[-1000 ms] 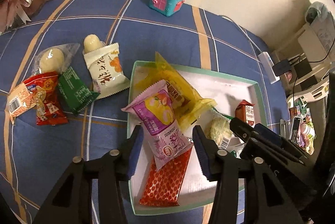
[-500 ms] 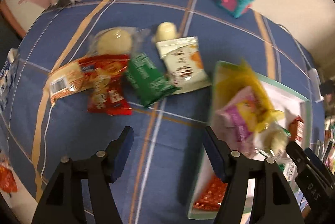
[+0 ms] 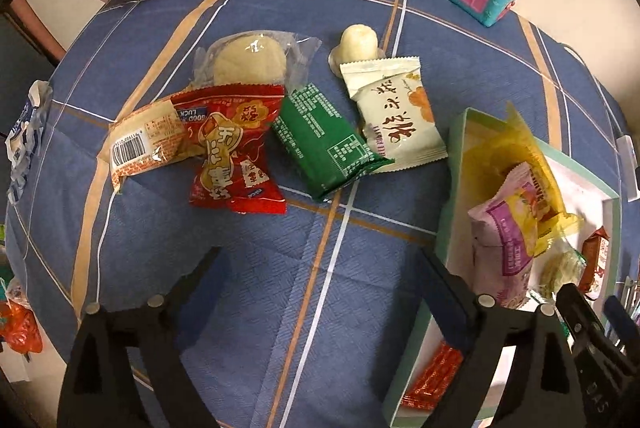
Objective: Organize snacks
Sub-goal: 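Withdraw both open grippers from the tray toward the snack pile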
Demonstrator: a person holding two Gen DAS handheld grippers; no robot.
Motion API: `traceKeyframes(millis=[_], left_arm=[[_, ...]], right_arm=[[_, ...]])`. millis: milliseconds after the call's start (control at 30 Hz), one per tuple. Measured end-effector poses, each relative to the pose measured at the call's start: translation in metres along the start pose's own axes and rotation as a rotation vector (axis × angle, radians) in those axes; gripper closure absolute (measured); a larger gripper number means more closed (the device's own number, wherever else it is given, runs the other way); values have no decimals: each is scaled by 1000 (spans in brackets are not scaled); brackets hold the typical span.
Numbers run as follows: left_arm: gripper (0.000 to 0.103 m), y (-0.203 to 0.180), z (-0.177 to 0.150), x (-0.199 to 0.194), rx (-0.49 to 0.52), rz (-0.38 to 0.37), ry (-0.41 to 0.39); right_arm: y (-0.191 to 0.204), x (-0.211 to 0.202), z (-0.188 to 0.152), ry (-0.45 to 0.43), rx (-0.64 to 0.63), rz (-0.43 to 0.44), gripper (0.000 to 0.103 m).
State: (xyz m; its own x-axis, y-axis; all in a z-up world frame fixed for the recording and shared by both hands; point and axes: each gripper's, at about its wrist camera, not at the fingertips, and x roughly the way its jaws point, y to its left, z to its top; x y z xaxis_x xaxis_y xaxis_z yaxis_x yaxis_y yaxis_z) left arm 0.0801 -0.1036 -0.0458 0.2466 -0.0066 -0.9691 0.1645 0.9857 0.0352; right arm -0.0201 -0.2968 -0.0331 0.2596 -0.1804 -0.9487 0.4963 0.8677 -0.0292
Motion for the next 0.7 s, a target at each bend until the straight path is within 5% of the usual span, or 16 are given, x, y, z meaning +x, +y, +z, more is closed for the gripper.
traceKeyframes(millis=[200, 533, 700], left_arm=[[2, 4, 0, 6, -28, -5, 5], [2, 7, 1, 8, -31, -129, 24], [2, 2, 4, 5, 4, -103, 12]], right_arm=[[-1, 0, 0, -16, 5, -5, 0], [-8, 1, 2, -24, 43, -4, 0], [6, -4, 3, -35, 11, -4, 0]])
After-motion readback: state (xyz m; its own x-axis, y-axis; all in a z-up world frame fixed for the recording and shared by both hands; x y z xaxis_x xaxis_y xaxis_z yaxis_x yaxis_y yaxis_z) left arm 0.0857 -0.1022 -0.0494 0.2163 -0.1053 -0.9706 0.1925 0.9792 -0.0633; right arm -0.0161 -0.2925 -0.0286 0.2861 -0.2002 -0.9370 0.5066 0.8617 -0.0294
